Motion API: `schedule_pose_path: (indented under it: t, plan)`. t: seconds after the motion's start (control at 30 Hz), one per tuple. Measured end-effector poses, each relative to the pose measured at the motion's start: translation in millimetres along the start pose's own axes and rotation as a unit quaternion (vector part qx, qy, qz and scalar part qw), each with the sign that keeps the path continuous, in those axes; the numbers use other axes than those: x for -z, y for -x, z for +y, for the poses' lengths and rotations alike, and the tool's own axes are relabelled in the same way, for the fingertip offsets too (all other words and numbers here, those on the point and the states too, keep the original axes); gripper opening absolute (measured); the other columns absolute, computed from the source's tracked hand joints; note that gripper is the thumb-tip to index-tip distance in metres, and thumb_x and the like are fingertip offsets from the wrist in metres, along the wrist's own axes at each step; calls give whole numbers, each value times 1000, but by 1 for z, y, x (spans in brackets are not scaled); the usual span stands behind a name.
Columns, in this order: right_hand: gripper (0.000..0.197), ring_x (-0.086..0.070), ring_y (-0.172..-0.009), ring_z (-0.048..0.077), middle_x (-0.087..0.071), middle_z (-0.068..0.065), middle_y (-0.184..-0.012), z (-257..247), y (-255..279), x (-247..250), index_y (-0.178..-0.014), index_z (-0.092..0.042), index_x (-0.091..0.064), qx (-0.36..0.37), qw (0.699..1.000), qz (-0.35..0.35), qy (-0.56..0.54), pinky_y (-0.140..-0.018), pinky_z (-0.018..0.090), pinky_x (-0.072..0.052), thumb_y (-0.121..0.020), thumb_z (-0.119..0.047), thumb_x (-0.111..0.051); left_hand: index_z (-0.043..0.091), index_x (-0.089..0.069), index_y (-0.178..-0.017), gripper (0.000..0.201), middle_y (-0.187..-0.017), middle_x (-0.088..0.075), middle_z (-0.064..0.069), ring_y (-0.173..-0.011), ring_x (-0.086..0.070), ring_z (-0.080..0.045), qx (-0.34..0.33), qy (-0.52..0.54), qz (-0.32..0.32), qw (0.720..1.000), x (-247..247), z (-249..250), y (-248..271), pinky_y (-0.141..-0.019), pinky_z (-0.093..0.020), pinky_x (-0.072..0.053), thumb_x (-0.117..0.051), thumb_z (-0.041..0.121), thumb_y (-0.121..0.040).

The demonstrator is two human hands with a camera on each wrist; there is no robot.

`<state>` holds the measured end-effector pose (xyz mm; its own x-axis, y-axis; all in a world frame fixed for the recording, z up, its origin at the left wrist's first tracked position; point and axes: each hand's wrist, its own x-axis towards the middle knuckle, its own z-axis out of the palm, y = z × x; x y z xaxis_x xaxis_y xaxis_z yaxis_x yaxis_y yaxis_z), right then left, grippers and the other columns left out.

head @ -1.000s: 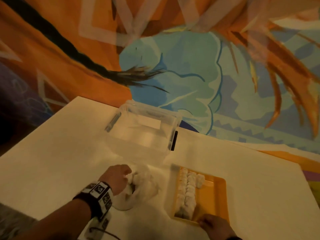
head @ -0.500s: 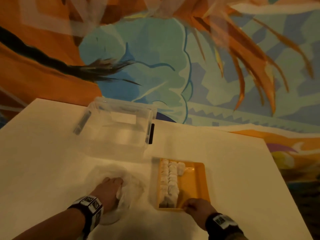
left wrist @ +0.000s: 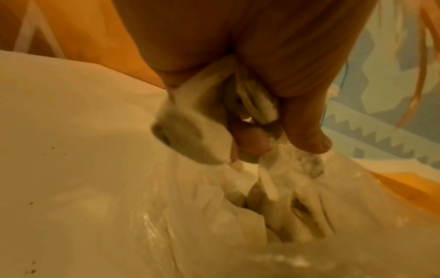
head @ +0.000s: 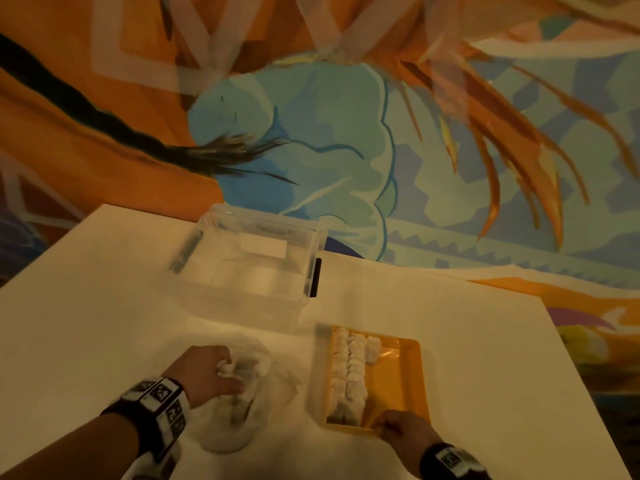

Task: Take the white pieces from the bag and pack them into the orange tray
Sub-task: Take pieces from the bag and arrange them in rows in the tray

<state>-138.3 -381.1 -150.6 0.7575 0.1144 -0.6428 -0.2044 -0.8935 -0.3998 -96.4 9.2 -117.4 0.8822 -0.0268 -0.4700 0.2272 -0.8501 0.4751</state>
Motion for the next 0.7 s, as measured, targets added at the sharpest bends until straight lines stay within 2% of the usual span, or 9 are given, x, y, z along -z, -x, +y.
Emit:
schedule_pose_path:
  t: [0.07, 0.2, 0.3, 0.37, 0.43, 0.53, 0.63, 0.7]
  plan:
    - [16, -54, -100, 6, -59, -16, -98, -2, 1, 1, -78, -48, -56, -3, 1000, -3, 4, -85, 17, -39, -93, -41, -56, 28, -59, -82, 37, -82, -64, 7, -67, -60, -7, 19, 36, 7, 999, 2, -1, 3, -56, -18, -44, -86, 46, -62]
    - [16, -53, -100, 7, -57, -15, -99, -7, 3, 4, -79, -47, -54, -9, 1000, -13, 7, -83, 17, -36, -94, -41, -56, 24, -62, -76, 25, -80, -66, -5, -47, -57, -15, 30, 110, 8, 993, 4, -1, 8, -46, -26, -49, -84, 27, -66]
    - [18, -56, -105, 10, -59, -13, -100, -10, 4, 6, -75, -47, -55, -19, 1000, -12, 3, -87, 19, -39, -93, -43, -57, 14, -64, -76, 20, -68, -66, -9, -43, -57, -20, 23, 143, 3, 989, 9, 2, 11, -44, -29, -50, -81, 23, -71]
    - [19, -53, -102, 9, -57, -13, -102, -12, 7, 8, -74, -49, -53, -23, 1000, -12, 5, -89, 19, -38, -93, -44, -57, 8, -62, -75, 22, -59, -62, -8, -42, -57, -21, 13, 170, 10, 985, 12, 6, 12, -44, -30, -49, -81, 21, -75]
    - [20, -53, -104, 11, -59, -9, -108, -13, 8, 8, -73, -50, -52, -25, 1000, -13, 5, -93, 21, -38, -92, -47, -57, 4, -61, -78, 21, -58, -62, -10, -42, -57, -24, 3, 195, 16, 981, 12, 12, 10, -44, -32, -50, -78, 16, -77]
    - [22, -54, -118, 16, -62, -5, -125, -13, 5, 9, -69, -50, -50, -20, 1000, -17, 3, -98, 23, -39, -91, -51, -55, 9, -61, -89, 12, -58, -65, -8, -40, -57, -22, -6, 188, 18, 982, 10, 23, 4, -46, -32, -49, -71, 12, -84]
    - [24, -54, -119, 17, -61, -5, -128, -13, 5, 9, -69, -50, -48, -14, 1000, -17, -5, -100, 24, -39, -92, -49, -53, 12, -63, -91, 8, -63, -68, -12, -39, -55, -24, -20, 208, 23, 978, 7, 32, -1, -48, -30, -47, -68, 9, -86]
    - [21, -55, -118, 16, -62, -6, -127, -10, 4, 9, -71, -49, -50, -4, 1000, -10, -9, -100, 25, -40, -91, -51, -53, 14, -66, -91, 4, -65, -71, -11, -40, -57, -25, -35, 216, 20, 976, 4, 40, -1, -48, -26, -47, -66, 14, -87]
